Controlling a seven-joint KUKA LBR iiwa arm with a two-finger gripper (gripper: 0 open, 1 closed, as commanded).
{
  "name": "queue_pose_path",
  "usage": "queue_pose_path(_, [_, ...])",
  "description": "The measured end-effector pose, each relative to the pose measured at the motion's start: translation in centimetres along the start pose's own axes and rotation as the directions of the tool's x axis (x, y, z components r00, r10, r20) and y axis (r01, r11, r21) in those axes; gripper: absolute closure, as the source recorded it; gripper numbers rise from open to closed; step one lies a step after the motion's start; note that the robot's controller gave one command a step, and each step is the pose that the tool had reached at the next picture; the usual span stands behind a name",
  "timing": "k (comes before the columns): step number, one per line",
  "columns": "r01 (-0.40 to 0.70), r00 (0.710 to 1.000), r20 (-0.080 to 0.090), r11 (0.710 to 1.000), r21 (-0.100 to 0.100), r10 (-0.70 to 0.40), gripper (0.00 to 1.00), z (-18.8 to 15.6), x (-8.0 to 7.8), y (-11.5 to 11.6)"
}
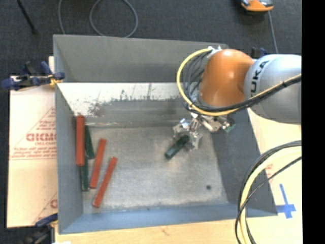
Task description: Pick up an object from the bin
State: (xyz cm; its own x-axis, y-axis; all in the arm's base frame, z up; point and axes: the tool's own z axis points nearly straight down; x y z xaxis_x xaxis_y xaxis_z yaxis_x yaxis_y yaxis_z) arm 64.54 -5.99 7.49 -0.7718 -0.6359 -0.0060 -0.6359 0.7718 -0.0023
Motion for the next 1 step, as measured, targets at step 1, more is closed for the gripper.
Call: queue_pose_path(1, [0.007, 1.0, 0.003, 1.0, 0.008, -0.007, 1.0, -13.7, 1.69, -1.58])
